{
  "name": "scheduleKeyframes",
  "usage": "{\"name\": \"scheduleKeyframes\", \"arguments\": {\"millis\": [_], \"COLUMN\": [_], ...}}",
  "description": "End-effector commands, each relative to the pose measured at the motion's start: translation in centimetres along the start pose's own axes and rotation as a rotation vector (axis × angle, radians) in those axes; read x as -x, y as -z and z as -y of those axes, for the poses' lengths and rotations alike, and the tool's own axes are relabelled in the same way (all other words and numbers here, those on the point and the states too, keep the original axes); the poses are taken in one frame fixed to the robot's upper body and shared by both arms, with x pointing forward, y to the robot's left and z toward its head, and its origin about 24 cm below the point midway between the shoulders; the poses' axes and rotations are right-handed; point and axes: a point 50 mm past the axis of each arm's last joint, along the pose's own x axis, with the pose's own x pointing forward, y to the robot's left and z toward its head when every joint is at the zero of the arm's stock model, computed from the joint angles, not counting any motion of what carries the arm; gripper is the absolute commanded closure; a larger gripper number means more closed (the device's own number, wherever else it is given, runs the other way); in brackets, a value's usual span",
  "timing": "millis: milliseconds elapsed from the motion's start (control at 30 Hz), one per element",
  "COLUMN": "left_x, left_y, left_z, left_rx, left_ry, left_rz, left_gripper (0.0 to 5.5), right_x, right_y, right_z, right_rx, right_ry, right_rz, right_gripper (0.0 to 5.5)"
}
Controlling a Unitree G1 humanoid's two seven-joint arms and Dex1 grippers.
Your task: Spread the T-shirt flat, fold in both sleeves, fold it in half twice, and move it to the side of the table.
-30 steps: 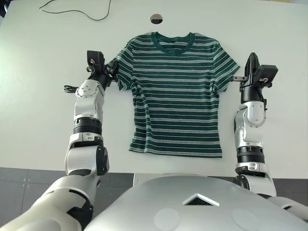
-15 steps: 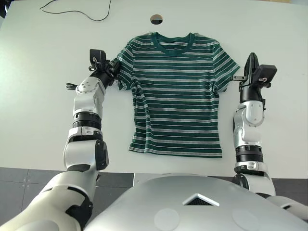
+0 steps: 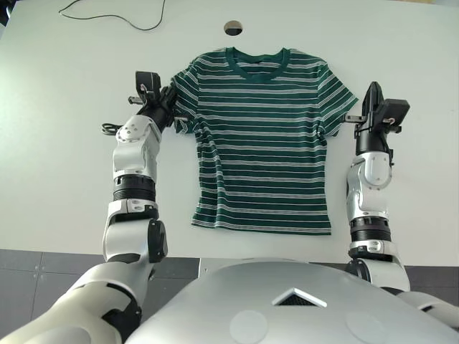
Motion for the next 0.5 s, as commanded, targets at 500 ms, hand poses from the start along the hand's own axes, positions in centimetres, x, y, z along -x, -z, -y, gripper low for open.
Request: {"name": "scheduleKeyframes", "arguments": {"millis": [500], "left_x": [-2.9], "left_y": [2.4], "left_z": [8.7], "left_rx": [-0.017], "left_ry": [0.171], "left_rz": [-0.133], "left_gripper": [5.37], "right_x": [-0.7], "right_y": [-0.3], "right_z": [-1.0], "right_rx": [-0.015], "right_ry": [-0.025], "right_rz": [0.018], "right_gripper": [5.40]}}
